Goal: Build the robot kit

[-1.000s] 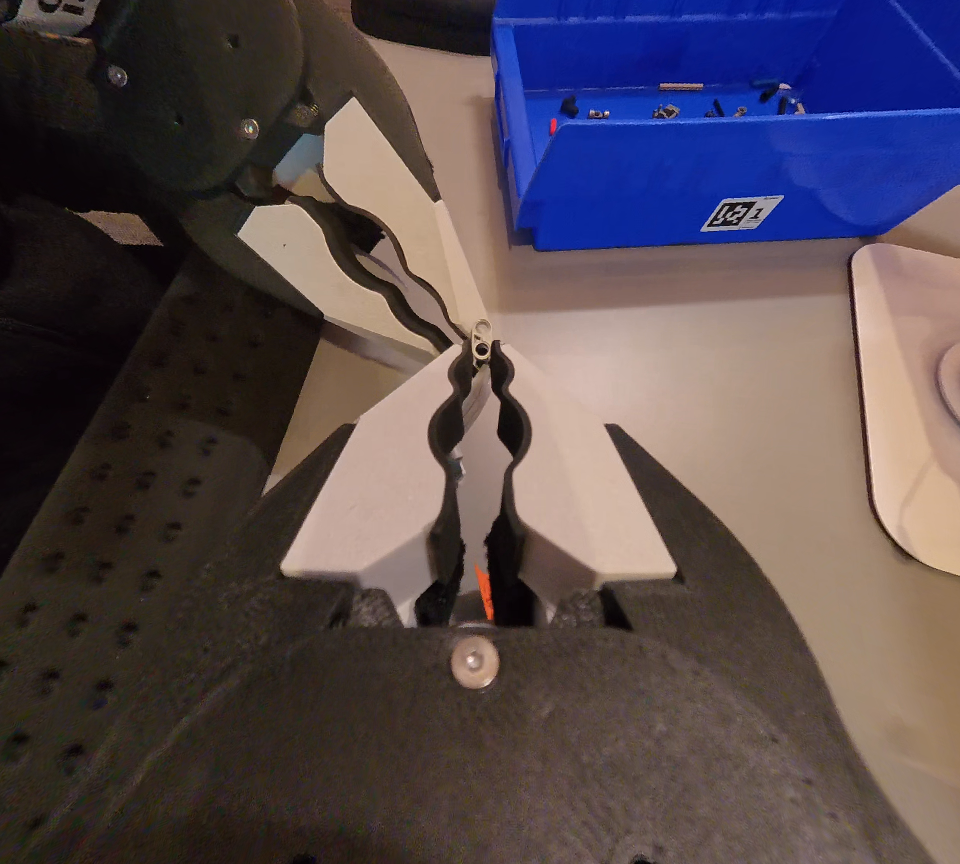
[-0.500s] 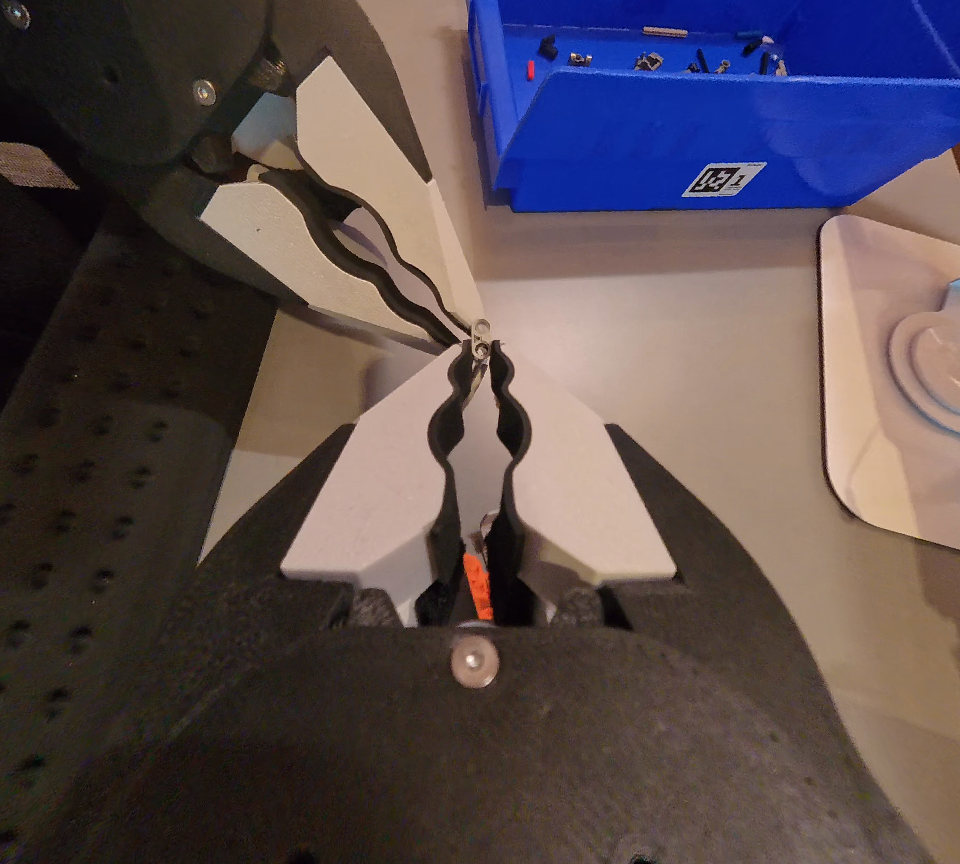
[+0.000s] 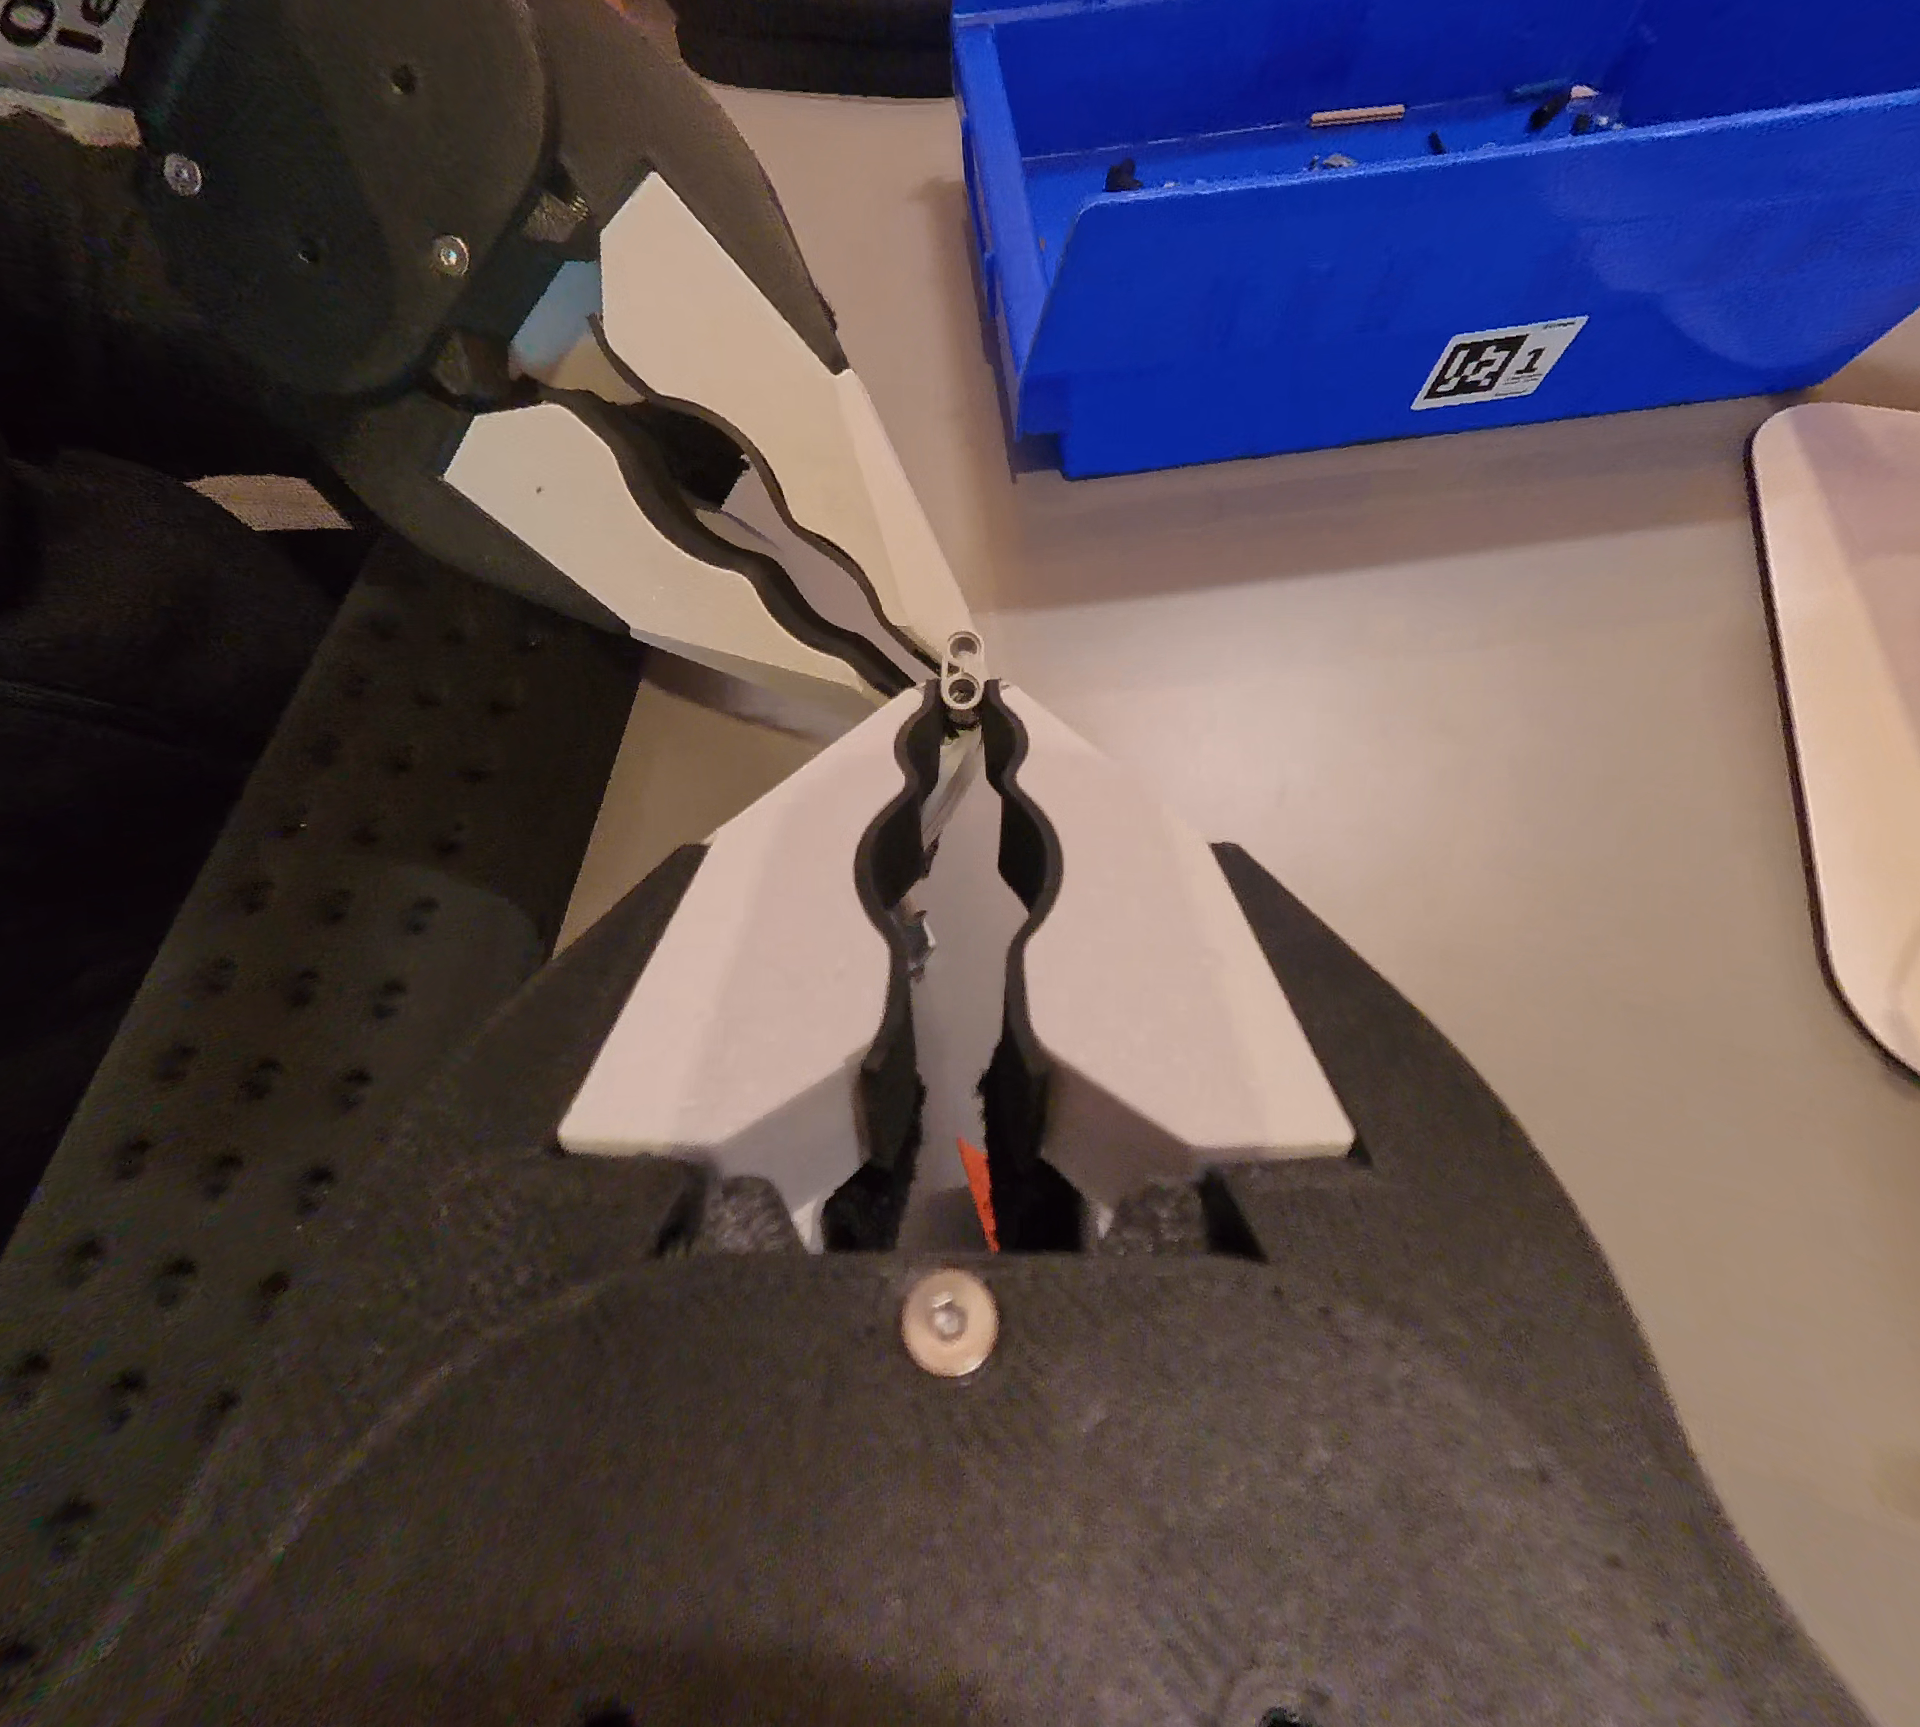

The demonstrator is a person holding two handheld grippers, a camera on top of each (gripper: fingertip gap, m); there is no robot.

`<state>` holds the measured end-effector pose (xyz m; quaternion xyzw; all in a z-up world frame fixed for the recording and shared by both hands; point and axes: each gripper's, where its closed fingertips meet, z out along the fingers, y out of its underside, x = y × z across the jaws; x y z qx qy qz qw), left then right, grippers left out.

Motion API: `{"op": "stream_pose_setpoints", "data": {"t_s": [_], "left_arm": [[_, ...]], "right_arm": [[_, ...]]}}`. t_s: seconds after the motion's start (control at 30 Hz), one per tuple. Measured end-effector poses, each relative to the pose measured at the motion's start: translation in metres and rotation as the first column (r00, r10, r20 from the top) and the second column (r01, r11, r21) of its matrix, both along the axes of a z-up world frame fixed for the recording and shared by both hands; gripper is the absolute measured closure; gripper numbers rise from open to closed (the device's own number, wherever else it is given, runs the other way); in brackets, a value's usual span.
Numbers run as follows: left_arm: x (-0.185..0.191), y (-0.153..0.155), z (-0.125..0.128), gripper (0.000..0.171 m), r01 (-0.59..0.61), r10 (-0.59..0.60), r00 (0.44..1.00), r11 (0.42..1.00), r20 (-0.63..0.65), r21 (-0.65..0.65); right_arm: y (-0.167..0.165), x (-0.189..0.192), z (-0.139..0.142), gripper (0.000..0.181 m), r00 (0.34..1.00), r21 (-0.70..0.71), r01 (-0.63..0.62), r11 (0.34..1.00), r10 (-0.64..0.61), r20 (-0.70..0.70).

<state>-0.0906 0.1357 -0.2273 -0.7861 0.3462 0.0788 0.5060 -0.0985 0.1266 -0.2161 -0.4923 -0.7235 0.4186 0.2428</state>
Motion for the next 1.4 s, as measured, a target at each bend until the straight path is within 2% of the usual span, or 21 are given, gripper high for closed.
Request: {"op": "stream_pose_setpoints", "data": {"t_s": [0.2, 0.47, 0.97, 1.17, 1.4], "left_arm": [[-0.0011, 0.0008, 0.0010, 0.169, 0.000, 0.000, 1.000, 1.000, 0.008, 0.001], [0.0013, 0.0010, 0.0033, 0.168, 0.009, -0.009, 1.000, 1.000, 0.006, 0.010], [0.0017, -0.0006, 0.0038, 0.168, 0.021, -0.021, 0.999, 1.000, 0.050, 0.002], [0.0013, -0.0009, 0.0061, 0.168, 0.020, -0.021, 0.998, 1.000, 0.059, 0.007], [0.0024, -0.0029, -0.0011, 0.168, 0.030, -0.029, 0.999, 0.999, 0.041, -0.029]], "right_arm": [[0.0033, 0.0032, 0.0008, 0.172, 1.000, 0.058, -0.006, 0.998, 0.005, 0.006], [0.0019, 0.0045, 0.0061, 0.177, 1.000, 0.101, -0.013, 0.995, 0.015, -0.015], [0.0020, 0.0054, 0.0051, 0.177, 1.000, 0.085, -0.015, 0.996, 0.015, -0.005], [0.0018, 0.0055, 0.0083, 0.177, 1.000, 0.030, -0.013, 0.999, 0.013, -0.013], [0.0004, 0.0049, 0.0019, 0.177, 1.000, 0.066, -0.008, 0.998, 0.008, 0.013]]}}
